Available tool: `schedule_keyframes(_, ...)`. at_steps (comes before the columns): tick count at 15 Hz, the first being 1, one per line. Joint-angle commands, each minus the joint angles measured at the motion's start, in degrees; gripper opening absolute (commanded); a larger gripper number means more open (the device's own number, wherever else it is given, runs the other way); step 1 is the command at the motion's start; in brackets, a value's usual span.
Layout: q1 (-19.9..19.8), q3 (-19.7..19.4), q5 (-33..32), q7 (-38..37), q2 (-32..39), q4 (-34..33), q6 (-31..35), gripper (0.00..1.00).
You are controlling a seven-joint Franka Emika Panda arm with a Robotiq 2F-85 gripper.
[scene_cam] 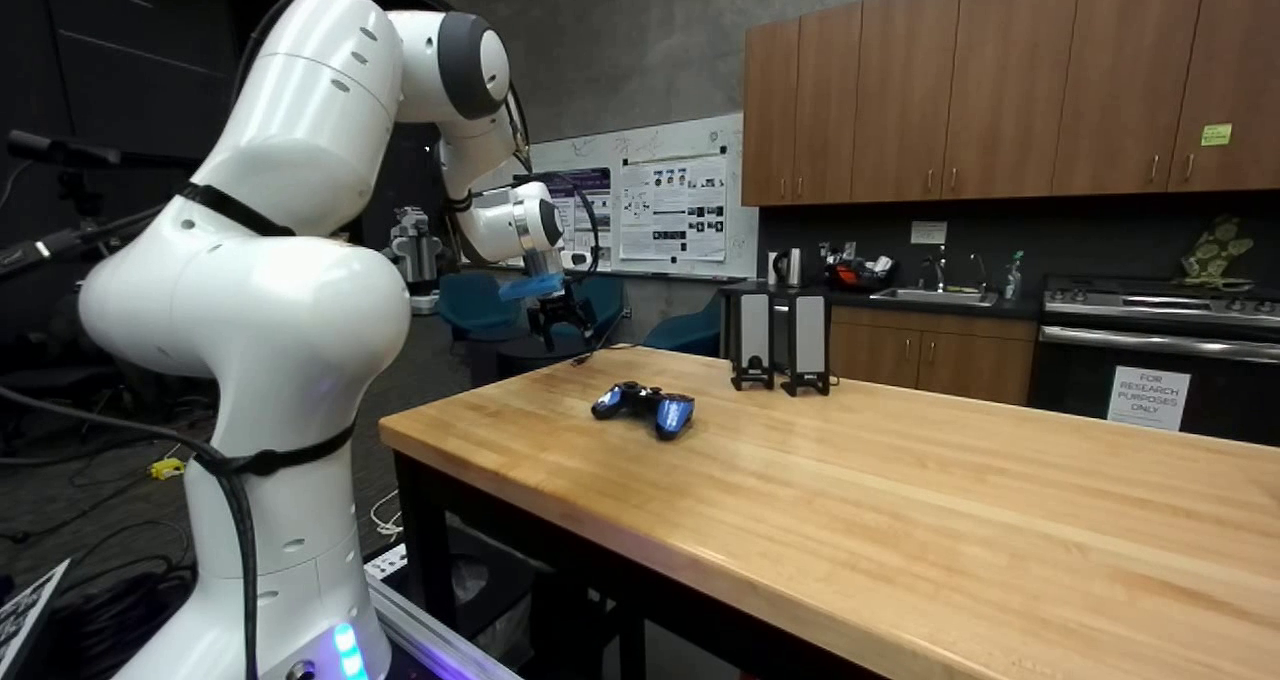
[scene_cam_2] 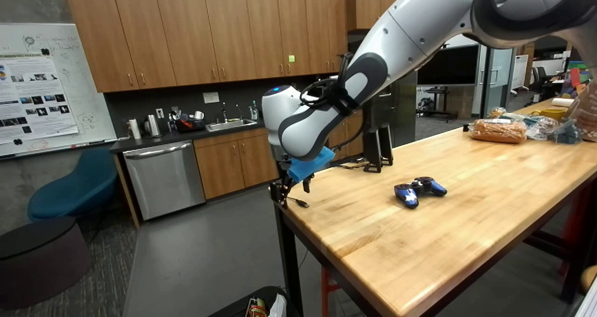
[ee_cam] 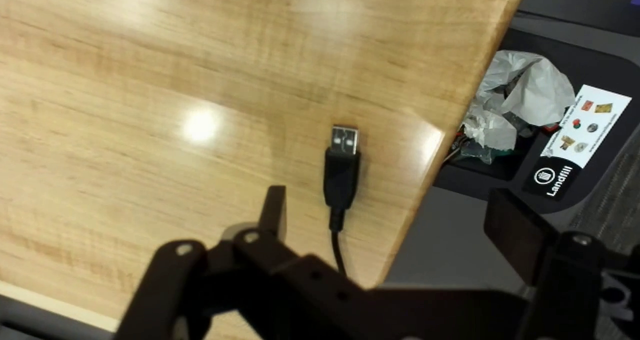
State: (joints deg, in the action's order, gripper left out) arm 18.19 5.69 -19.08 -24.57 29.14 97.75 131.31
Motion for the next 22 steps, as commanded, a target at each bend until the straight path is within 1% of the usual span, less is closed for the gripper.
schedule_keyframes(1, -0.08, -0.78, 3.56, 3.41, 3.34, -5.16, -4.62, 1.0)
schedule_keyframes(2, -0.36, -0.83, 4.47, 4.01, 3.88, -5.86, -5.36, 1.0)
schedule_keyframes(3, -0.67, -0.88, 5.39, 4.56, 4.35, -6.5, -6.02, 0.94)
schedule_keyframes(4, -0.9, -0.98, 6.07, 5.1, 4.78, -7.07, -6.56, 0.77)
schedule_keyframes(7, -1.56, -0.99, 8.33, 6.36, 5.55, -8.37, -7.25, 0.53)
schedule_keyframes(9, -1.64, -0.92, 9.56, 7.17, 5.49, -8.87, -7.78, 0.4)
schedule_keyframes(10, -1.76, -0.78, 10.11, 7.65, 5.33, -8.93, -7.93, 0.3)
schedule_keyframes(12, -1.92, -0.81, 10.66, 8.17, 4.97, -8.67, -8.34, 0.15)
schedule_keyframes(13, -2.2, -0.67, 11.11, 8.64, 4.77, -8.44, -8.52, 0.05)
schedule_keyframes(14, -2.27, -0.72, 11.16, 8.81, 4.43, -8.03, -8.68, 0.01)
schedule_keyframes(16, -2.48, -0.86, 11.14, 9.31, 3.41, -6.73, -8.94, 0.05)
schedule_keyframes(17, -2.48, -1.08, 10.75, 9.32, 2.59, -5.68, -9.15, 0.05)
schedule_keyframes(19, -2.79, -1.23, 10.39, 9.67, 0.43, -2.67, -8.92, 0.05)
schedule_keyframes(22, -4.06, -0.71, 10.92, 11.52, -4.38, 4.5, -6.18, 0.05)
